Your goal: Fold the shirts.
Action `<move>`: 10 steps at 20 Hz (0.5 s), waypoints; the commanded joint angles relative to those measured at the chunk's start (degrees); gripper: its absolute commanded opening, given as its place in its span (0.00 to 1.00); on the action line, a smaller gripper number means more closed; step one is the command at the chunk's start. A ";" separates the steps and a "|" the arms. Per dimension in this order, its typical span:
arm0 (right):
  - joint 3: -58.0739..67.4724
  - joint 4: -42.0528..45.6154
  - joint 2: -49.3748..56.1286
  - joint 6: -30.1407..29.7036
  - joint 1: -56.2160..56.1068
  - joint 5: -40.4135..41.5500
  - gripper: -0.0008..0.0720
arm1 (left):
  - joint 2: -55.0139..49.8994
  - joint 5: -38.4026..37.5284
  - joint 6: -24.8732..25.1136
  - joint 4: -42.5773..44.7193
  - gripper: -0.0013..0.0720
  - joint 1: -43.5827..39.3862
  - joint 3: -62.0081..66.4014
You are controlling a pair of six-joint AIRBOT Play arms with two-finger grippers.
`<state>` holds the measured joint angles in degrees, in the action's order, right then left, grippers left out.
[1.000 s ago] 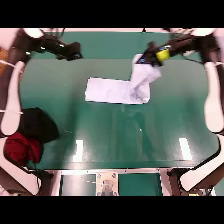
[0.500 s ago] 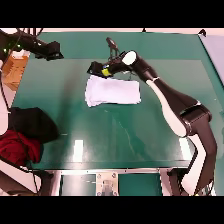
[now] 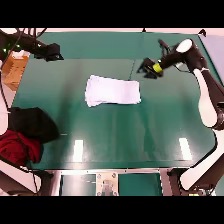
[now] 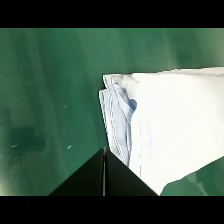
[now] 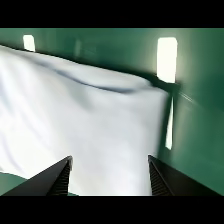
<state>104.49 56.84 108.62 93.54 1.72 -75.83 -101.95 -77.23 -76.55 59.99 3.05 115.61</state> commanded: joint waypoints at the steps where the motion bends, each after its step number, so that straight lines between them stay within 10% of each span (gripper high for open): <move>1: -11.02 -1.66 -0.24 -1.55 3.63 3.80 0.77 | 0.04 -0.72 0.15 0.07 0.05 0.02 0.02; 8: -18.53 -24.90 3.54 -11.76 -3.67 16.37 0.77 | 0.04 -0.68 0.13 0.04 0.05 0.04 0.02; 9: -18.51 -26.03 3.63 -11.76 -4.79 17.55 0.66 | 0.04 -0.74 0.13 0.07 0.05 0.02 0.02; 10: -18.10 -26.45 3.63 -11.76 -5.38 17.70 0.26 | 0.04 -0.83 0.13 0.07 0.05 0.02 0.02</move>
<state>87.05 37.08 111.53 83.90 -1.32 -61.43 -101.95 -77.89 -76.42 60.07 3.09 115.61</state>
